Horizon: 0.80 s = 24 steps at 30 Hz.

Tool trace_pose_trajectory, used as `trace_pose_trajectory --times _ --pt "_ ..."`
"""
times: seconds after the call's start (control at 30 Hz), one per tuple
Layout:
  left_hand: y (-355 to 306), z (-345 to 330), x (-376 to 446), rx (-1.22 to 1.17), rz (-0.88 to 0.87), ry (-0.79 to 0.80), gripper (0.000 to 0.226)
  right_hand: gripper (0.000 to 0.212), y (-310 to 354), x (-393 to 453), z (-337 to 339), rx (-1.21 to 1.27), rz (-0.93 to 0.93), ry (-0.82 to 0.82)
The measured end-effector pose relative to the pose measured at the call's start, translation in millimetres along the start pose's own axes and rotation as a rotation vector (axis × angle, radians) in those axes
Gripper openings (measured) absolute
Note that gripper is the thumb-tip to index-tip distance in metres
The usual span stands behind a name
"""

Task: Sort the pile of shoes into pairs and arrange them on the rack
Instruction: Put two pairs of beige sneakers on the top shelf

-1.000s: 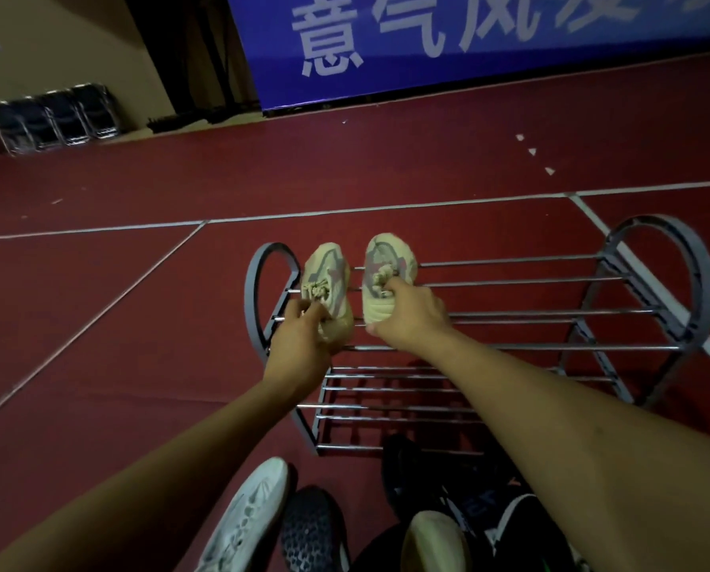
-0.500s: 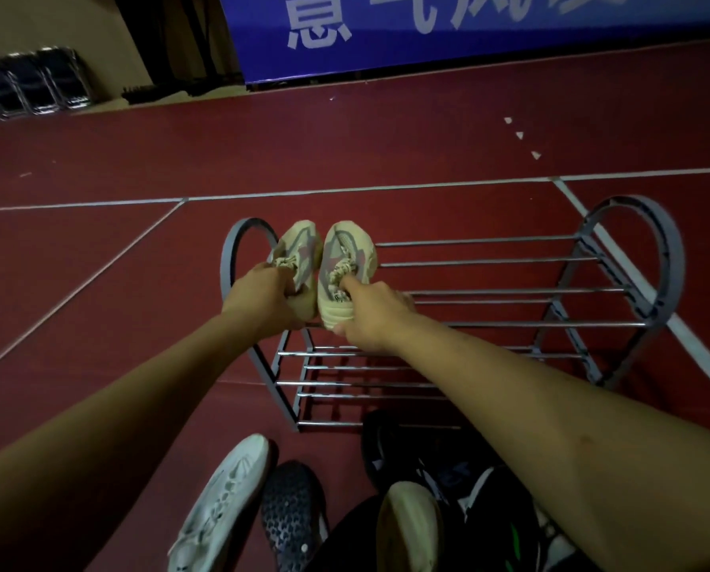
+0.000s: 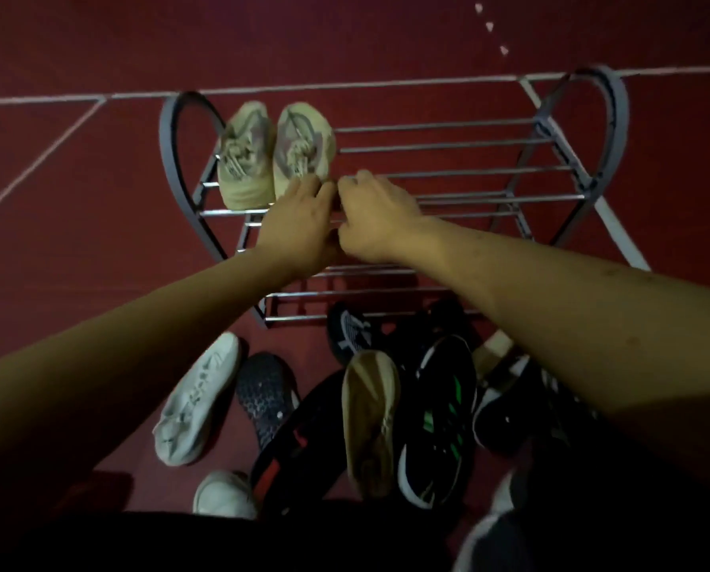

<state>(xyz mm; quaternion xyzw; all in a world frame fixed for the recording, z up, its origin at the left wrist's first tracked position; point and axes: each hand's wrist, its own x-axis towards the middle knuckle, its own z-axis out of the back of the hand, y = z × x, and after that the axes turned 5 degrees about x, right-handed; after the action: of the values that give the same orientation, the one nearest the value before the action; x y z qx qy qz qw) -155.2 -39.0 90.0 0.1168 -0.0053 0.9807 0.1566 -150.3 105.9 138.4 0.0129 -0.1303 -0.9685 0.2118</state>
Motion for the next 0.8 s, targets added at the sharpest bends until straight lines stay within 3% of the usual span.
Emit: trace_pose_trajectory --times 0.07,0.13,0.2,0.27,0.3,0.37,0.47,0.53,0.63,0.7,0.8 --pt "-14 -32 -25 -0.105 -0.017 0.045 0.044 0.032 -16 -26 -11 -0.044 -0.028 0.144" --pt "-25 -65 -53 -0.121 -0.042 0.212 0.05 0.021 -42 -56 -32 -0.094 -0.105 0.352" --pt "-36 -95 -81 -0.22 0.028 0.511 0.073 0.022 -77 -86 -61 -0.102 -0.255 0.518" --pt "-47 -116 -104 -0.479 0.252 0.825 0.103 0.026 -113 -119 -92 -0.03 -0.481 0.594" --pt "-55 -123 -115 -0.593 0.352 0.893 0.116 0.03 -129 -138 -108 0.04 -0.598 0.594" --pt "-71 -139 -134 -0.708 0.463 0.866 0.121 0.043 -153 -180 -136 0.118 -0.773 0.651" --pt "-88 -156 -151 -0.701 0.605 0.72 0.097 0.045 -164 -219 -169 0.176 -0.832 0.694" --pt "-91 -157 -152 -0.692 0.661 0.706 0.088 0.024 -161 -214 -177 0.27 -0.813 0.618" --pt "-88 -155 -146 -0.673 0.635 0.656 0.066 0.032 -152 -193 -173 0.444 -0.803 0.464" --pt "-90 -152 -143 -0.757 0.656 0.474 0.043 0.032 -160 -179 -175 0.555 -0.865 0.371" --pt "-90 -151 -139 -0.87 0.832 0.252 0.036 0.017 -176 -164 -181 0.818 -1.036 0.282"
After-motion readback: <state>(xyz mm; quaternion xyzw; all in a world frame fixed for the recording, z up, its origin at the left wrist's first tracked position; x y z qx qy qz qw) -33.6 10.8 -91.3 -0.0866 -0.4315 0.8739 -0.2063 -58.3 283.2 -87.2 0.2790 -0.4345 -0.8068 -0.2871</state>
